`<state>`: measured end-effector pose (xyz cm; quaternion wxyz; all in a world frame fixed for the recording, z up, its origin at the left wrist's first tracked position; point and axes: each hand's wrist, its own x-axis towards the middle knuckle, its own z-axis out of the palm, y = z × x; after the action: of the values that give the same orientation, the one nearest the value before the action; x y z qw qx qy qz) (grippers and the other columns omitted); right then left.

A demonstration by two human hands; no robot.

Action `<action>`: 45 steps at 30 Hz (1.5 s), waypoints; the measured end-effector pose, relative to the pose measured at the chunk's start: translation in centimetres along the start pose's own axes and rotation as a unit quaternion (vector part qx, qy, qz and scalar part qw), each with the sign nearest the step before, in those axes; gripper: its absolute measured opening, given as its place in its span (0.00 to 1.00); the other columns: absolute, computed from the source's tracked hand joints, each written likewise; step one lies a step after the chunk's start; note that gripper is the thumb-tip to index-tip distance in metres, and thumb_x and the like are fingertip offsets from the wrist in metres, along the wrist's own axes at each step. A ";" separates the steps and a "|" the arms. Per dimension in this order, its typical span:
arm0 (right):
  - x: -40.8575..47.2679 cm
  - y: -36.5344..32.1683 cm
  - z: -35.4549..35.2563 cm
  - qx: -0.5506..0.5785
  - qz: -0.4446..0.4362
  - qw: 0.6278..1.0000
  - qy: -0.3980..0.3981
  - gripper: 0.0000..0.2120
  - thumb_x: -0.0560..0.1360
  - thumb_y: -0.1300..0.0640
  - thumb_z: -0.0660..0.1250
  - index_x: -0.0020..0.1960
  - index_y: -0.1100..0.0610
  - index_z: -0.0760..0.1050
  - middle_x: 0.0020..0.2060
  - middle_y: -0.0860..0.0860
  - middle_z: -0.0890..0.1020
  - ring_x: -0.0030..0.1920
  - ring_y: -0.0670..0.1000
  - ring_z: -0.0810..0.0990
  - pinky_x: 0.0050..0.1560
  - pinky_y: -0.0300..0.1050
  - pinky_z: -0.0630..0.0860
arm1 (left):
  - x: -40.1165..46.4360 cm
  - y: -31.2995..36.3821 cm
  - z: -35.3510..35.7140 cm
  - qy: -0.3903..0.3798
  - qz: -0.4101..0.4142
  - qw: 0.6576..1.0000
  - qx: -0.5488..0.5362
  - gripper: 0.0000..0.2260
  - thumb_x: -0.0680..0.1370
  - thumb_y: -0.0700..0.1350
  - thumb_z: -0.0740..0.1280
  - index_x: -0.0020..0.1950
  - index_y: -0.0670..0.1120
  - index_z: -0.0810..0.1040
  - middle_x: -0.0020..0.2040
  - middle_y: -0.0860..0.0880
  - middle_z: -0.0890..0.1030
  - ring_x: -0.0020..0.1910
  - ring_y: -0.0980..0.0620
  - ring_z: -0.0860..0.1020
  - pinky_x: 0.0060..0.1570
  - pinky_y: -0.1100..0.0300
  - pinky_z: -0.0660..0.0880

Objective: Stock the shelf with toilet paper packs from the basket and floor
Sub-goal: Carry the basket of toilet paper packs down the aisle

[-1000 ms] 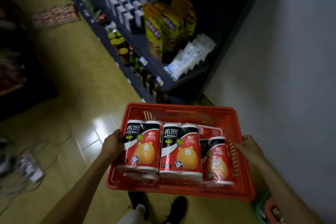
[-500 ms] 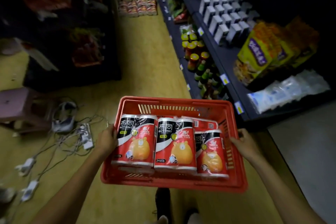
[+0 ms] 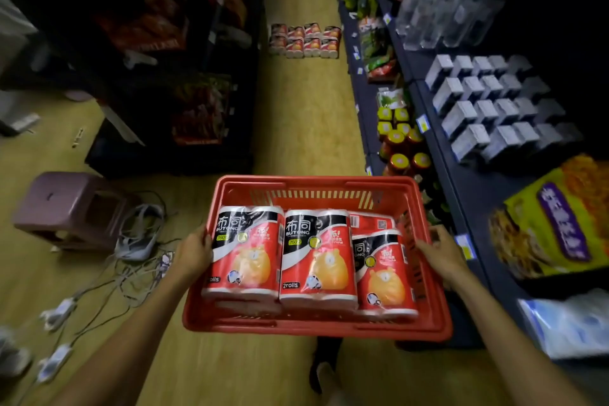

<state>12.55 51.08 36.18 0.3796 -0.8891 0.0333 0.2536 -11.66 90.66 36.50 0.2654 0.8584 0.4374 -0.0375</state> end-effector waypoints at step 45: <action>68.4 -47.4 1.0 -0.031 -0.040 0.999 -0.001 0.12 0.71 0.50 0.70 0.51 0.48 0.70 0.50 0.58 0.82 0.48 0.60 0.82 0.52 0.58 0.79 | 72.4 30.9 -8.9 0.016 -0.015 0.999 -0.043 0.12 0.82 0.40 0.58 0.62 0.40 0.75 0.56 0.37 0.81 0.55 0.35 0.78 0.52 0.53 0.72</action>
<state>83.55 94.48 34.22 0.3622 -0.9006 -0.0108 0.2398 55.13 133.23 35.75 0.2942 0.8401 0.4555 -0.0095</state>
